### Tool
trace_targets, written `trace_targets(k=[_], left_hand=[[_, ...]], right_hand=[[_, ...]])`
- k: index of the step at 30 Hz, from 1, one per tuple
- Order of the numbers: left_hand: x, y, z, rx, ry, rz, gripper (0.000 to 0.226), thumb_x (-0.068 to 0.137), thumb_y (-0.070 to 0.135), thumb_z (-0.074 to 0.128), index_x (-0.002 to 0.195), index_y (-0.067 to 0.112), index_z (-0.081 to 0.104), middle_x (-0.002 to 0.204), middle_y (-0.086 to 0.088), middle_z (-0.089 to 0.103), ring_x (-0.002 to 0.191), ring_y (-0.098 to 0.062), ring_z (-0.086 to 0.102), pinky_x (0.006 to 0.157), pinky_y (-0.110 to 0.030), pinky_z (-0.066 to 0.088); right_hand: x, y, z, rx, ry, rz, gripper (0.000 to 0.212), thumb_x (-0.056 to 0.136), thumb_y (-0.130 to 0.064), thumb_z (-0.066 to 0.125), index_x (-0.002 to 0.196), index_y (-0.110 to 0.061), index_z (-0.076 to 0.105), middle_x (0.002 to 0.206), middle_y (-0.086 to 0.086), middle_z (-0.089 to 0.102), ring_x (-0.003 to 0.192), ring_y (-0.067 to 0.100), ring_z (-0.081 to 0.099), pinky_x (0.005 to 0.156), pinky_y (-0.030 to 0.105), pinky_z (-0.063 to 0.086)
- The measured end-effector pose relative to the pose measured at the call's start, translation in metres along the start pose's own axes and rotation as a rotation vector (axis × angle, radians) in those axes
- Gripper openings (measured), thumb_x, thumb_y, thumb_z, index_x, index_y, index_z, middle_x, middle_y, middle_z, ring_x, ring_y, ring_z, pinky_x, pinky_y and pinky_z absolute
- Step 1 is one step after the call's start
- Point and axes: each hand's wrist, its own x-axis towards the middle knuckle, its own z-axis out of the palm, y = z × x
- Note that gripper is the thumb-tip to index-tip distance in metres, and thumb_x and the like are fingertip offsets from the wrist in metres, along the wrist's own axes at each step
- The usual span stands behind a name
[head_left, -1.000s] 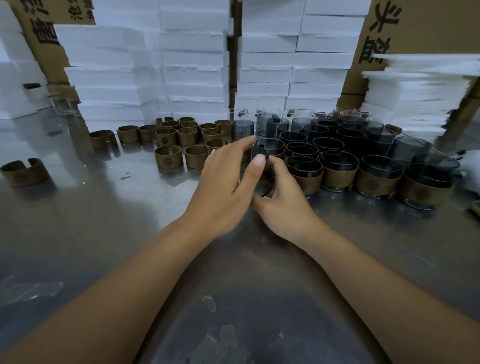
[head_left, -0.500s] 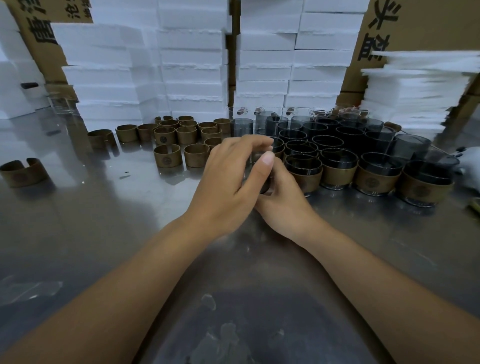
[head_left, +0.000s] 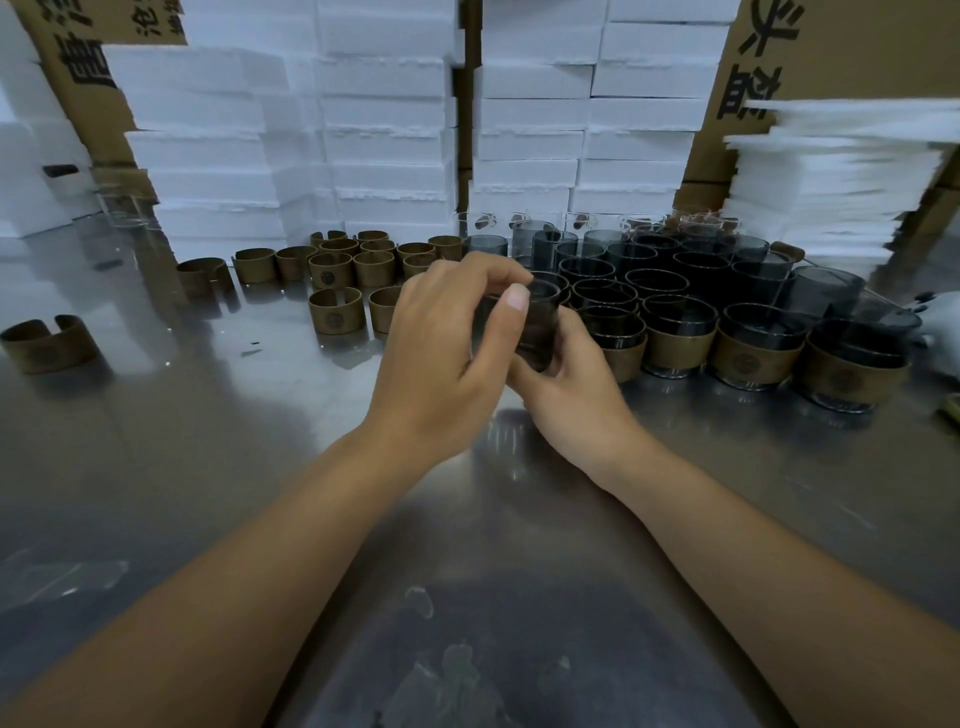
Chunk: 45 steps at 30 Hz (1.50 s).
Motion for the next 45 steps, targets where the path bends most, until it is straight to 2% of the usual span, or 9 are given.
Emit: trace_targets(k=[7,15,19,23,27,31,35,40,45], left_hand=[[0.003,-0.002,-0.002,0.09,0.055,-0.009,0.033,0.094,0.027,0.037,0.102,0.011,0.064,0.096,0.009,0.058,0.098,-0.008,0.05,0.091,-0.023,0.032],[0.004,-0.01,-0.003,0.007,-0.082,-0.159,0.036,0.095,0.031,0.036,0.119,0.013,0.055,0.114,0.001,0.061,0.112,-0.018,0.054,0.097,-0.043,0.043],[0.004,-0.014,-0.003,-0.024,-0.163,-0.192,0.046,0.095,0.04,0.03,0.129,0.015,0.049,0.12,0.005,0.058,0.116,-0.01,0.05,0.1,-0.032,0.041],[0.004,-0.016,-0.003,-0.059,-0.219,-0.216,0.05,0.094,0.044,0.028,0.132,0.017,0.046,0.121,0.008,0.056,0.116,-0.008,0.049,0.096,-0.024,0.039],[0.004,-0.016,-0.003,-0.076,-0.231,-0.216,0.05,0.094,0.045,0.028,0.132,0.018,0.047,0.123,0.008,0.056,0.118,-0.008,0.049,0.098,-0.024,0.039],[0.005,-0.014,-0.004,-0.089,-0.239,-0.199,0.05,0.094,0.044,0.029,0.131,0.018,0.05,0.125,0.008,0.056,0.121,-0.006,0.046,0.1,-0.018,0.036],[0.004,-0.008,-0.005,-0.13,-0.267,-0.16,0.045,0.095,0.039,0.033,0.13,0.019,0.052,0.127,0.007,0.056,0.125,-0.006,0.045,0.107,-0.03,0.035],[0.003,-0.002,-0.006,-0.167,-0.237,-0.092,0.035,0.096,0.038,0.038,0.12,0.023,0.058,0.116,0.015,0.058,0.119,-0.006,0.049,0.098,-0.044,0.044],[0.003,-0.002,-0.005,-0.135,-0.152,-0.006,0.038,0.094,0.037,0.035,0.111,0.019,0.064,0.109,0.006,0.064,0.112,-0.013,0.054,0.097,-0.047,0.042]], right_hand=[[-0.004,-0.006,0.0,-0.014,0.049,-0.016,0.036,0.086,-0.028,0.067,0.116,-0.027,0.048,0.102,-0.018,0.063,0.089,-0.012,0.06,0.071,0.021,0.046],[-0.007,-0.01,0.001,-0.042,0.045,-0.017,0.04,0.087,-0.029,0.068,0.122,-0.022,0.051,0.106,-0.015,0.064,0.097,-0.005,0.061,0.086,0.029,0.052],[-0.006,-0.009,0.001,-0.031,0.029,-0.03,0.043,0.085,-0.021,0.07,0.124,-0.014,0.051,0.108,-0.008,0.066,0.099,-0.001,0.062,0.091,0.02,0.049],[-0.005,-0.008,0.001,-0.055,-0.021,-0.037,0.049,0.083,-0.016,0.072,0.125,-0.014,0.05,0.11,-0.005,0.065,0.105,0.008,0.063,0.099,0.033,0.048],[-0.005,-0.008,0.0,-0.097,-0.051,-0.064,0.048,0.081,-0.018,0.074,0.122,-0.025,0.05,0.109,-0.01,0.063,0.103,0.004,0.061,0.097,0.031,0.049],[-0.006,-0.009,0.0,-0.104,-0.063,-0.074,0.048,0.08,-0.014,0.075,0.122,-0.017,0.053,0.109,-0.004,0.065,0.104,0.012,0.062,0.096,0.039,0.05],[-0.006,-0.009,0.0,-0.111,-0.069,-0.069,0.05,0.08,-0.013,0.075,0.125,-0.015,0.054,0.112,-0.001,0.066,0.107,0.014,0.062,0.096,0.042,0.049],[-0.006,-0.009,0.0,-0.123,-0.064,-0.049,0.046,0.081,-0.018,0.073,0.123,-0.015,0.055,0.111,-0.003,0.067,0.106,0.008,0.062,0.098,0.038,0.049],[-0.004,-0.008,0.0,-0.05,-0.036,0.002,0.046,0.083,-0.018,0.072,0.124,-0.012,0.054,0.11,-0.003,0.067,0.104,0.005,0.063,0.094,0.025,0.05]])
